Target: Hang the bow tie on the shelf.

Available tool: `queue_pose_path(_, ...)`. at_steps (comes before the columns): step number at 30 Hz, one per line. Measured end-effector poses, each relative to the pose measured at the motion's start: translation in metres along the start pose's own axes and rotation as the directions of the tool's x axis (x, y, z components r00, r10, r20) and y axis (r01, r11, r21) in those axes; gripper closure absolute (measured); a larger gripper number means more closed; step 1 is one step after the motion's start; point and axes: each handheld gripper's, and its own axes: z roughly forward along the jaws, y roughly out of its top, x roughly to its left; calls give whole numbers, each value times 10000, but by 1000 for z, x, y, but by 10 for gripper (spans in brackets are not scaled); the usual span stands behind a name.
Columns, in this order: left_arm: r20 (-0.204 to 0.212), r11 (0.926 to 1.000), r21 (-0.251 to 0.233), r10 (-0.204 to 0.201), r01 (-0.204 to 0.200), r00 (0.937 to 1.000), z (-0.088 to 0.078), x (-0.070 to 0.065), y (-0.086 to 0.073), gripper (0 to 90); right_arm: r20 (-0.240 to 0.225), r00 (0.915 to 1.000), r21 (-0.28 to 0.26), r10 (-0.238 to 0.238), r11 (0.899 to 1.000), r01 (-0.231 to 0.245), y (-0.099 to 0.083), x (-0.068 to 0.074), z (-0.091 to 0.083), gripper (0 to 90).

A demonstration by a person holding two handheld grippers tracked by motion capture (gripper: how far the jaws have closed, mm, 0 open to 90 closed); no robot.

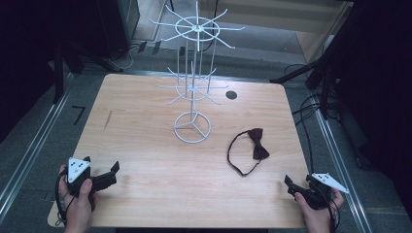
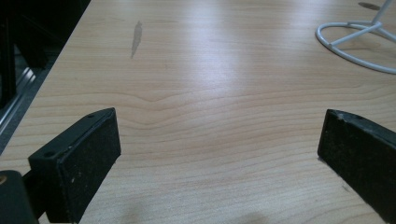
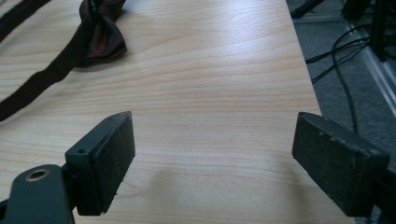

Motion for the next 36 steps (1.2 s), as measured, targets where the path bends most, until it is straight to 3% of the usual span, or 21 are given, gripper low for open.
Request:
queue_pose_path(7,21,10000,26,-32,32,10000,0,1,0,0,-514,9987,183,-64,9998,74,7,7,1,127)
queue_pose_path(13,147,9999,117,-38,37,9999,0,1,0,0,-1102,9937,70,-193,9998,202,27,27,-2,87)
queue_pose_path(15,168,9999,167,-47,44,9998,1,1,1,0,-1363,9892,414,-535,9974,596,40,40,0,0)
queue_pose_path(19,217,9999,162,-62,58,9997,1,1,1,0,-1664,9831,986,-761,9907,933,53,57,5,0)
queue_pose_path(27,348,9998,163,-99,93,9993,1,2,0,0,-1841,9796,1918,-800,9746,1156,74,86,26,0)
queue_pose_path(30,381,9998,169,-119,112,9992,1,2,0,0,-1681,9820,2402,-859,9626,1253,83,101,40,0)
queue_pose_path(36,402,9998,186,-54,46,9992,1,2,0,0,-1554,9841,2817,-865,9509,1281,92,114,60,0)
